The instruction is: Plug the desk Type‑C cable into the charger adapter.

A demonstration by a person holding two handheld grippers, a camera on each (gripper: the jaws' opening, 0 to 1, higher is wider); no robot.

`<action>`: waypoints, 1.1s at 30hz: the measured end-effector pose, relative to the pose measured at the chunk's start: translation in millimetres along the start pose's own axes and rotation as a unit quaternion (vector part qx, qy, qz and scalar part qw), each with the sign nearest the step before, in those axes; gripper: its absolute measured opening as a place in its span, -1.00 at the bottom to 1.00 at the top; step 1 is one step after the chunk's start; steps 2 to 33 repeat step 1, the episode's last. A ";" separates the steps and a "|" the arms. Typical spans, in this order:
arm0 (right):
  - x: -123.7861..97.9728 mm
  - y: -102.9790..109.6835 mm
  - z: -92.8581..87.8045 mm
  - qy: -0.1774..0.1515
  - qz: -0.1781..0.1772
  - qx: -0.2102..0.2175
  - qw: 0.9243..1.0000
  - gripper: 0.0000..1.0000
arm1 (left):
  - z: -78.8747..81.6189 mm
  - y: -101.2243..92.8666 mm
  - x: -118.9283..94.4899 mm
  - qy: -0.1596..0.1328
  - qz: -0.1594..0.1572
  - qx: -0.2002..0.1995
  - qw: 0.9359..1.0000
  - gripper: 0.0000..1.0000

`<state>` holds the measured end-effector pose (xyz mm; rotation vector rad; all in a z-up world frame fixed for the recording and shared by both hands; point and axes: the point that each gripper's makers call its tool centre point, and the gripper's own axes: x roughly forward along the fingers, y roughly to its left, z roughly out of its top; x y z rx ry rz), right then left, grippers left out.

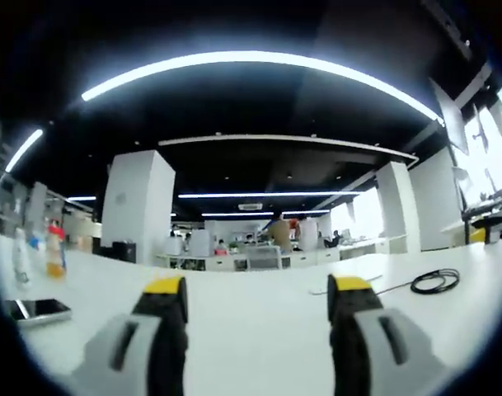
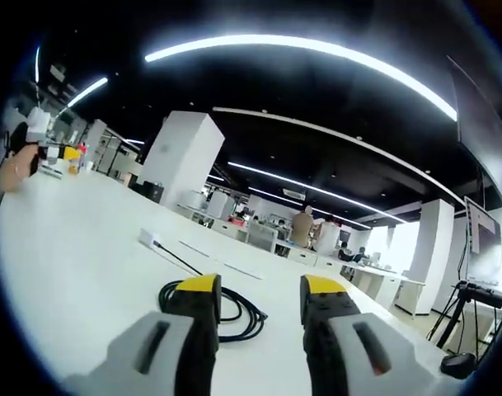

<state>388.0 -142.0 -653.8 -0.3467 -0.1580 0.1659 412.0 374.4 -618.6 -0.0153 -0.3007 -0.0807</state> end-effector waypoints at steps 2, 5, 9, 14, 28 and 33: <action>-0.1 0.1 0.3 -0.001 0.000 -0.001 1.000 -0.24 | -0.2 -0.2 -0.1 0.001 0.000 0.000 1.000 0.36; -0.1 0.1 0.3 -0.001 0.000 -0.001 1.000 -0.24 | -0.2 -0.2 -0.1 0.001 0.000 0.000 1.000 0.36; -0.1 0.1 0.3 -0.001 0.000 -0.001 1.000 -0.24 | -0.2 -0.2 -0.1 0.001 0.000 0.000 1.000 0.36; -0.1 0.1 0.3 -0.001 0.000 -0.001 1.000 -0.24 | -0.2 -0.2 -0.1 0.001 0.000 0.000 1.000 0.36; -0.1 0.1 0.3 -0.001 0.000 -0.001 1.000 -0.24 | -0.2 -0.2 -0.1 0.001 0.000 0.000 1.000 0.36; -0.1 0.1 0.3 -0.001 0.000 -0.001 1.000 -0.24 | -0.2 -0.2 -0.1 0.001 0.000 0.000 1.000 0.36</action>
